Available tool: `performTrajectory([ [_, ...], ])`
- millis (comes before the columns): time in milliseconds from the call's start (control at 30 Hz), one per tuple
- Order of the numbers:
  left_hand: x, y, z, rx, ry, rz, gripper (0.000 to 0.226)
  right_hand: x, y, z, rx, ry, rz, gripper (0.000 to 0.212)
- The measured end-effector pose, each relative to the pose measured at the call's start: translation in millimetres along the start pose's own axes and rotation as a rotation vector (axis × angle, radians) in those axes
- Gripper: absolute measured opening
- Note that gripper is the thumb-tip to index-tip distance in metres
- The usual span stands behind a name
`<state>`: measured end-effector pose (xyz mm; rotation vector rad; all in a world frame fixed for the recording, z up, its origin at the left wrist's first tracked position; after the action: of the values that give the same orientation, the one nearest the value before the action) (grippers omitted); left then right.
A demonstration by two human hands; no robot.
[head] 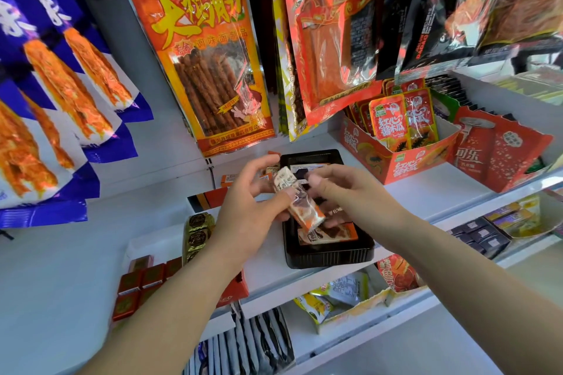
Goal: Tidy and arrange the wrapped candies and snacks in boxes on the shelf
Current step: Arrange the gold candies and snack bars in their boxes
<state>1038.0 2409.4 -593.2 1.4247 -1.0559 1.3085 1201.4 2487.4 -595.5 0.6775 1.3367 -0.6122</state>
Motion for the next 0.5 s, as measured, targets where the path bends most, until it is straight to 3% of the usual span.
performTrajectory([
  [100, -1, 2, -4, 0.012, -0.001, -0.003, 0.039, -1, 0, 2, -0.062, -0.009, 0.124, 0.018],
  [167, -3, 5, -6, 0.044, 0.014, -0.039, 0.031, -2, 7, -4, 0.059, 0.026, 0.216, 0.013],
  [267, -9, 16, -10, 0.123, 0.057, -0.083, 0.027, -2, 32, -27, 0.300, 0.124, 0.559, 0.014],
  [367, -15, 25, -12, 0.172, 0.073, -0.113, 0.026, 2, 46, -56, 0.226, 0.143, 0.831, 0.014],
  [500, -19, 27, -11, 0.170, 0.031, -0.175, 0.027, 8, 49, -85, 0.127, 0.117, 0.948, 0.009],
])
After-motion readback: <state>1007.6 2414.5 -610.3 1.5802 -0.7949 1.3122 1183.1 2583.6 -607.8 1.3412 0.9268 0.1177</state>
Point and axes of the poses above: each hand's wrist, its own z-axis away from the middle knuckle, its own y-axis out of the back of the hand, x = y × z, the point moved 1 cm from there along -z, towards the middle knuckle, and after that the axes turned 7 degrees about -x, right-handed, at the moved point
